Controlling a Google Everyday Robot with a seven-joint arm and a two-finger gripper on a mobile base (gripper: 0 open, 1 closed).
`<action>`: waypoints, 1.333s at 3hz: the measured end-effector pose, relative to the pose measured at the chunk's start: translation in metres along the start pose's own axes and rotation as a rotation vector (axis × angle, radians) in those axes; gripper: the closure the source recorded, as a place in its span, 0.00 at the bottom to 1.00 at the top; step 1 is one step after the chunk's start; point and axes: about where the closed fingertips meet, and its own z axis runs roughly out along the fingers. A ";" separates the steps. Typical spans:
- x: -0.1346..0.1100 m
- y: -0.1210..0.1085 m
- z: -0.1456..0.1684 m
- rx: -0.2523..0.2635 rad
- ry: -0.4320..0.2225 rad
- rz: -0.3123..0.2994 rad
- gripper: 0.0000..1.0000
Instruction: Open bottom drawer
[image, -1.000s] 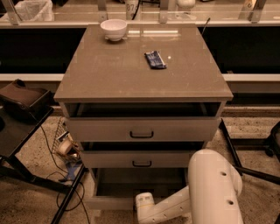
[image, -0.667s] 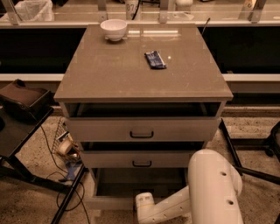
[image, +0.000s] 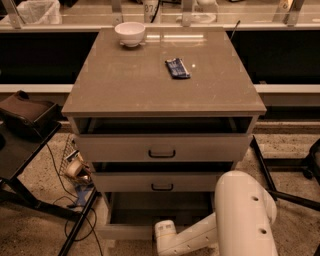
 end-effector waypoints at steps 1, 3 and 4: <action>0.000 0.000 0.000 0.000 0.000 0.000 0.83; 0.000 0.000 0.000 0.000 0.000 0.000 1.00; -0.001 0.000 0.000 0.000 0.000 0.000 0.80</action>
Offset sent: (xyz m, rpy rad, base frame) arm -0.0151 0.0141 0.0632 -0.0918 -0.0397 0.1063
